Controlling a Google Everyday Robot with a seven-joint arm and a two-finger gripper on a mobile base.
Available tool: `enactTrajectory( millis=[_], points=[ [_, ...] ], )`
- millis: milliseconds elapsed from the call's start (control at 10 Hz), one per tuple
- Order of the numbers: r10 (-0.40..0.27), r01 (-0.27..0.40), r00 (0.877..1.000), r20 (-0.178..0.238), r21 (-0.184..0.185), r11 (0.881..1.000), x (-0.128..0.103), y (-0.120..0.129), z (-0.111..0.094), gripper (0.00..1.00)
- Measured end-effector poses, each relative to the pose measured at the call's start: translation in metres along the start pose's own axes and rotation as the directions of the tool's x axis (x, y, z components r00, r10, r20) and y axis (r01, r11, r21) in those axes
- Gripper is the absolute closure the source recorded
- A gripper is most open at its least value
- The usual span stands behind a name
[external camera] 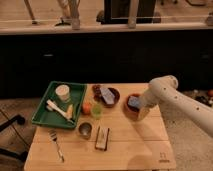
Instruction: Wipe table surface with sponge
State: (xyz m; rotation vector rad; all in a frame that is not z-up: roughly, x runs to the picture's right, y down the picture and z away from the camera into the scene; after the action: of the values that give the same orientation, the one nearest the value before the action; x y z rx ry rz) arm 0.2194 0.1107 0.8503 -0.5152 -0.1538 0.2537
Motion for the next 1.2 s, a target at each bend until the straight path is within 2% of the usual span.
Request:
enactTrajectory(
  millis=[700,900,1200],
  points=[
    [0.009,-0.010,0.998,0.054,0.016,1.000,-0.016,-0.025,0.009,0.20],
    [0.013,-0.014,0.998,0.062,0.021,1.000,-0.019,-0.032,0.011,0.27],
    [0.022,-0.024,0.998,0.067,0.024,0.999,-0.022,-0.040,0.016,0.21]
  ],
)
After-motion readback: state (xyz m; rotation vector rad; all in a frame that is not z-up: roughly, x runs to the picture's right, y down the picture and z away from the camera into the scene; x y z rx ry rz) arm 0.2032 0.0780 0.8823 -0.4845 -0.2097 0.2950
